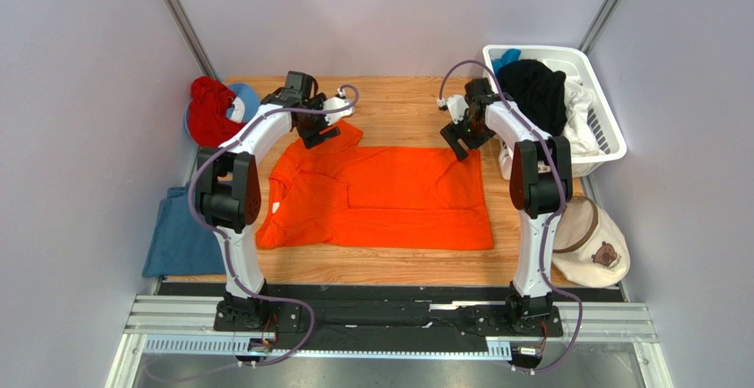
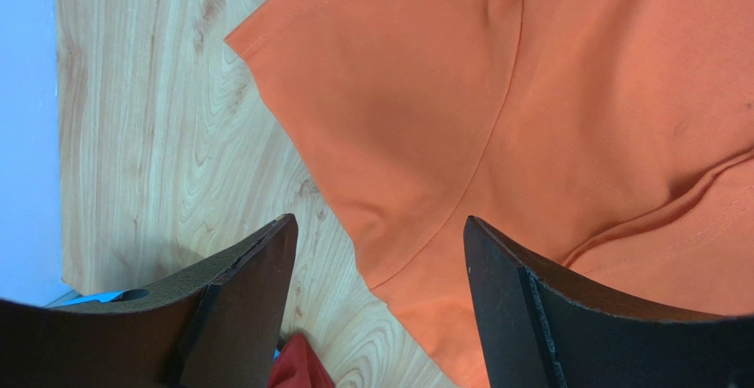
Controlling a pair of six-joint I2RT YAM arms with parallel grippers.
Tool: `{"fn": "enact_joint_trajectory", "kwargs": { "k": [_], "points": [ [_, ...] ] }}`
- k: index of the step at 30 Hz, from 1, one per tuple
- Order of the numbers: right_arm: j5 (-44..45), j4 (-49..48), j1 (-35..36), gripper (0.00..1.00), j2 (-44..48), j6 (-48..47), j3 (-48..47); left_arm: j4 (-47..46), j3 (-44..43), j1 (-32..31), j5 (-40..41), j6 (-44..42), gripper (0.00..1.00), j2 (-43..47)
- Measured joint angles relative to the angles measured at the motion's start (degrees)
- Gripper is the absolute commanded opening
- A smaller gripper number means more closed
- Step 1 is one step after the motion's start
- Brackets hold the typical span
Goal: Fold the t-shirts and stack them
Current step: Fold the tshirt
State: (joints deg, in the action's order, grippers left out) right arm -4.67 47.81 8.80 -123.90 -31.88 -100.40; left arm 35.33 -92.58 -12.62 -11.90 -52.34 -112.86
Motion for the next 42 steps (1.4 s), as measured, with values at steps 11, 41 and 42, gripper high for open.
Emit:
{"fn": "enact_joint_trajectory", "kwargs": {
  "k": [11,41,42],
  "points": [
    [-0.42,1.44,-1.84,0.74,-2.03,-1.97,-1.38,0.28,-0.28,0.02,0.59,-0.92,0.77,-0.48],
    [-0.94,1.7,-2.12,0.0,-3.89,-3.93,-2.36,2.89,-29.4,1.53,0.52,1.07,0.75,-21.05],
    [-0.94,1.46,-2.12,0.0,-3.61,-3.93,-1.95,3.67,-33.14,1.68,-0.07,1.66,0.75,-23.58]
  ]
}}
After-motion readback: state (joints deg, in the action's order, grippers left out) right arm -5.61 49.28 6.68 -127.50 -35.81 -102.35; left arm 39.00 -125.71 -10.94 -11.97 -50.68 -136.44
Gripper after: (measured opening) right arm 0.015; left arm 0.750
